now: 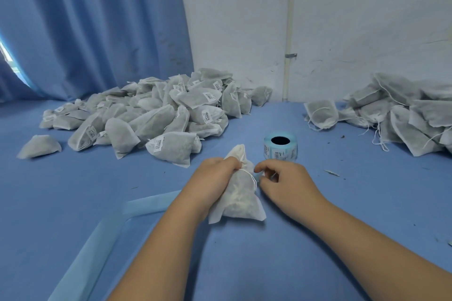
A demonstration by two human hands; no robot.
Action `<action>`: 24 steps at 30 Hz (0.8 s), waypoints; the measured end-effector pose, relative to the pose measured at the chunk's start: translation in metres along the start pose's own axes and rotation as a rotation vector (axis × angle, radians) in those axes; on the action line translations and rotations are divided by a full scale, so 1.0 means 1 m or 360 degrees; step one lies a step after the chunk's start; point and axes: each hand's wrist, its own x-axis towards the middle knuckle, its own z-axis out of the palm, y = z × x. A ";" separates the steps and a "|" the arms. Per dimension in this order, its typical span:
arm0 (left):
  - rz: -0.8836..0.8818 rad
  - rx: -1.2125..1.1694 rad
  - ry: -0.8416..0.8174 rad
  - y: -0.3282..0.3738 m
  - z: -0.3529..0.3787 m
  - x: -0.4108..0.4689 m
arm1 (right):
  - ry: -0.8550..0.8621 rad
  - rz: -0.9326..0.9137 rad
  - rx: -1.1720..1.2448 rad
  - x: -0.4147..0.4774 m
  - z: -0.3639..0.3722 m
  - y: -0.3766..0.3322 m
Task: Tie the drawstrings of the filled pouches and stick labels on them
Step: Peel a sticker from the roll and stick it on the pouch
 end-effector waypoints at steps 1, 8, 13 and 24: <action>-0.0009 -0.0005 0.0010 0.001 0.000 0.000 | 0.0014 0.0014 0.0012 0.000 0.001 0.000; 0.0012 0.0112 0.0146 0.002 0.001 0.000 | -0.0017 0.0196 -0.0062 -0.004 -0.002 -0.004; 0.0040 0.0148 0.0214 0.004 0.001 -0.002 | -0.0051 0.0319 -0.0130 -0.016 -0.018 -0.009; 0.0519 -0.0129 0.0273 0.017 0.032 -0.030 | 0.0005 0.0424 0.1042 -0.077 -0.095 -0.023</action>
